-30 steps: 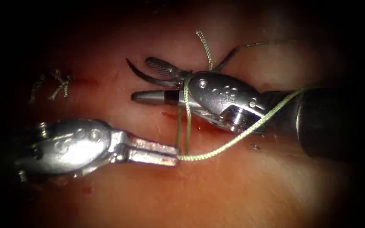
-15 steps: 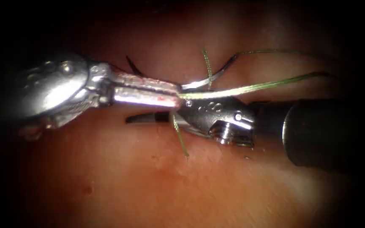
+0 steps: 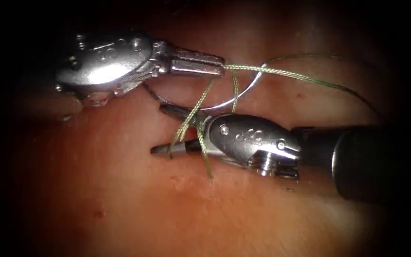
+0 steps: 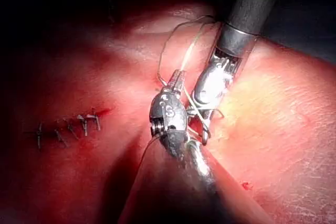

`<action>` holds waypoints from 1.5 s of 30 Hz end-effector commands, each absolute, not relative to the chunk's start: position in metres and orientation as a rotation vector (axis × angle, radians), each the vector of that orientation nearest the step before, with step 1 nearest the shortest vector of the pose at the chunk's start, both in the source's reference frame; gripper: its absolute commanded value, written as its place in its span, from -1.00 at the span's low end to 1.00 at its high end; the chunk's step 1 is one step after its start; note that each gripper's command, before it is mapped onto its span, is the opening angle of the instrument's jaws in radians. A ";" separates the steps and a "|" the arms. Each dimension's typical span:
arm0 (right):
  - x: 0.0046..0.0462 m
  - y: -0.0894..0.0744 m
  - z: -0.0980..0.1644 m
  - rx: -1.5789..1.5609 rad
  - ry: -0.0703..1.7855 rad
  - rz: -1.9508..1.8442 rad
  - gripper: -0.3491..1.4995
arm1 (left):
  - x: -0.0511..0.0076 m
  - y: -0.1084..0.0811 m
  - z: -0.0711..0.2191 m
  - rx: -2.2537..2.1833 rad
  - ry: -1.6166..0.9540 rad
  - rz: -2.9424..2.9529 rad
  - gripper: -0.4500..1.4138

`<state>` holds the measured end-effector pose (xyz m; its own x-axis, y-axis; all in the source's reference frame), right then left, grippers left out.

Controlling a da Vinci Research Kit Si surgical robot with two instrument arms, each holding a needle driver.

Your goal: Wound Closure

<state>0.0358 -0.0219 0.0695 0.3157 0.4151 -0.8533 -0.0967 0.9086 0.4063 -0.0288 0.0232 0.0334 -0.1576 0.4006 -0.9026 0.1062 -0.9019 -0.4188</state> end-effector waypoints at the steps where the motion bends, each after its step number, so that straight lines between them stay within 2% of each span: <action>1: 0.0367 -0.022 0.070 0.311 1.216 0.333 0.02 | -0.0294 0.024 0.035 -1.895 -0.595 2.169 -1.00; 2: 0.0369 -0.023 0.070 0.320 1.222 0.318 -0.17 | -0.0297 0.024 0.036 -1.888 -0.605 2.165 -1.00; 5: 0.0371 -0.023 0.070 0.328 1.231 0.305 -0.22 | -0.0301 0.024 0.037 -1.893 -0.610 2.151 -1.00; 7: 0.0375 -0.023 0.070 0.335 1.249 0.291 -0.33 | -0.0308 0.024 0.037 -1.914 -0.621 2.121 -1.00; 21: 0.0371 -0.023 0.070 0.339 1.325 0.301 -0.47 | -0.0316 0.025 0.037 -1.928 -0.640 2.091 -1.00; 31: 0.0371 -0.025 0.068 0.416 1.467 0.386 -0.53 | -0.0306 0.025 0.043 -1.924 -0.609 2.062 -1.00; 38: 0.0372 -0.025 0.068 0.463 1.540 0.445 -0.56 | -0.0294 0.024 0.045 -1.924 -0.581 2.038 -1.00; 45: 0.0355 -0.024 0.068 0.480 1.596 0.531 -0.58 | -0.0267 0.023 0.044 -1.936 -0.536 2.000 -1.00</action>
<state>0.0349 -0.0242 0.0676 -0.0805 0.5874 -0.8053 -0.0058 0.8076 0.5896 -0.0262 0.0232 0.0437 -0.0431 0.4668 -0.8833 0.0393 -0.8827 -0.4683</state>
